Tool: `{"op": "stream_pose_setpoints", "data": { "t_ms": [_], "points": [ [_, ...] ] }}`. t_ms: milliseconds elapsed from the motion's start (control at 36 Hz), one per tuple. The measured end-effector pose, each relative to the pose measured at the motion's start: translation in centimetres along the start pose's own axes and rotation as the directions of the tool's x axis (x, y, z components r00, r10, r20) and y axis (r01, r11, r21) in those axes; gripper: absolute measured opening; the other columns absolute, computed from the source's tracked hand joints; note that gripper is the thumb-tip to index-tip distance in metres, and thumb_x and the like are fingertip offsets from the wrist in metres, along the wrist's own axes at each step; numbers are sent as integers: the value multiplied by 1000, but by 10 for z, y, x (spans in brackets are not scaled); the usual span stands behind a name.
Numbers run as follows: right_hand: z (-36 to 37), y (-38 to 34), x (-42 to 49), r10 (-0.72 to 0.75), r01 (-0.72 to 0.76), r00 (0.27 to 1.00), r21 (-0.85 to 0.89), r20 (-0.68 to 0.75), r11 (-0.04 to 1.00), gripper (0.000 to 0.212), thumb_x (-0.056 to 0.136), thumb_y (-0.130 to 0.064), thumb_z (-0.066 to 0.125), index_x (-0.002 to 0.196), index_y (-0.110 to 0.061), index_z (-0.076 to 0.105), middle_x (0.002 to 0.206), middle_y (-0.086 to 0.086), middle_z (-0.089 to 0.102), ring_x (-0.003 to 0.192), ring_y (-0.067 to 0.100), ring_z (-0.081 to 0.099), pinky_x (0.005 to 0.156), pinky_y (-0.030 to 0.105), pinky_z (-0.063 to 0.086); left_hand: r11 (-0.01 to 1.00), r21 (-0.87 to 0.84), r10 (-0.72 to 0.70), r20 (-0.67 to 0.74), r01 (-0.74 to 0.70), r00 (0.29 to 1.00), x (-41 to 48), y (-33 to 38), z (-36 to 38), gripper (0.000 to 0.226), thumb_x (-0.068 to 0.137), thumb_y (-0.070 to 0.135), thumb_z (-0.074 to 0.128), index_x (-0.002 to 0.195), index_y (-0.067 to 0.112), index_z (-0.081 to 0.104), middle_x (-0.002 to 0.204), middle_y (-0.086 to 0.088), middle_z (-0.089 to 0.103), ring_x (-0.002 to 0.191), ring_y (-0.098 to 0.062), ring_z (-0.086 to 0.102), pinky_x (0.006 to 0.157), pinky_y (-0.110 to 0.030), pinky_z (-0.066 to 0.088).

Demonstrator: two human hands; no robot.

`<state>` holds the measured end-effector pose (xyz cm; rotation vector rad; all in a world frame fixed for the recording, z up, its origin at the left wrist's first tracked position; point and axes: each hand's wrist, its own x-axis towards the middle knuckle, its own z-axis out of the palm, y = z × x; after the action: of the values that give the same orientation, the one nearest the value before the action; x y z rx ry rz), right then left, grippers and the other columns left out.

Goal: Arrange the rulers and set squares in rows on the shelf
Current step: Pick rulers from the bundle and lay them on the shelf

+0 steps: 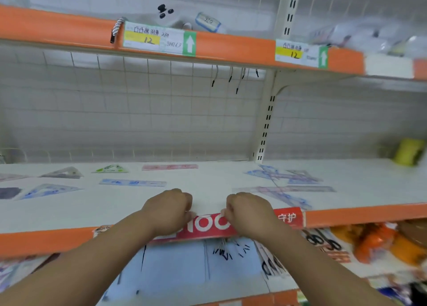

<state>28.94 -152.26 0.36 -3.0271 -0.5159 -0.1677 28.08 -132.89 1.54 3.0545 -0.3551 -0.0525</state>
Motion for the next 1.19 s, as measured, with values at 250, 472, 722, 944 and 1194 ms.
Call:
{"op": "stream_pose_setpoints", "data": {
  "t_ms": [250, 472, 722, 944, 1194],
  "points": [
    [-2, 56, -17, 69, -67, 995, 31, -67, 997, 30, 98, -37, 40, 102, -13, 58, 105, 5, 61, 96, 23, 58, 70, 30, 39, 997, -4, 81, 12, -81, 997, 19, 59, 3, 30, 97, 42, 46, 114, 19, 56, 116, -1, 53, 104, -20, 53, 80, -29, 42],
    [-2, 134, 1, 52, -50, 997, 33, -60, 998, 25, 98, -36, 40, 96, -16, 55, 98, 3, 57, 84, 19, 51, 69, 29, 37, 999, 14, 51, 13, -51, 999, 70, 112, 7, 33, 97, 45, 45, 116, 20, 55, 119, -1, 53, 107, -19, 52, 82, -29, 42],
    [-11, 256, 36, 46, -48, 996, -30, -70, 998, 21, 99, -27, 38, 84, -18, 51, 85, 1, 50, 78, 19, 48, 64, 26, 34, 999, 7, -44, -33, 45, 998, 137, 185, 14, 33, 97, 43, 45, 115, 19, 57, 120, -3, 55, 108, -21, 54, 87, -32, 46],
    [3, 318, 68, -28, 27, 999, -46, -21, 999, 16, 96, -19, 43, 81, -24, 45, 70, -6, 42, 72, 17, 48, 45, 19, 22, 995, 7, -100, -20, 100, 995, 172, 232, 30, 30, 97, 37, 44, 115, 17, 57, 121, -5, 54, 110, -23, 53, 88, -33, 45],
    [16, 343, 82, -63, 62, 994, 16, 89, 998, 17, 95, -24, 47, 95, -17, 63, 89, 1, 52, 84, 20, 55, 70, 27, 42, 991, 24, -130, 18, 130, 991, 193, 252, 39, 26, 95, 25, 44, 115, 17, 59, 120, -7, 53, 111, -25, 52, 87, -34, 46]
  ]
}}
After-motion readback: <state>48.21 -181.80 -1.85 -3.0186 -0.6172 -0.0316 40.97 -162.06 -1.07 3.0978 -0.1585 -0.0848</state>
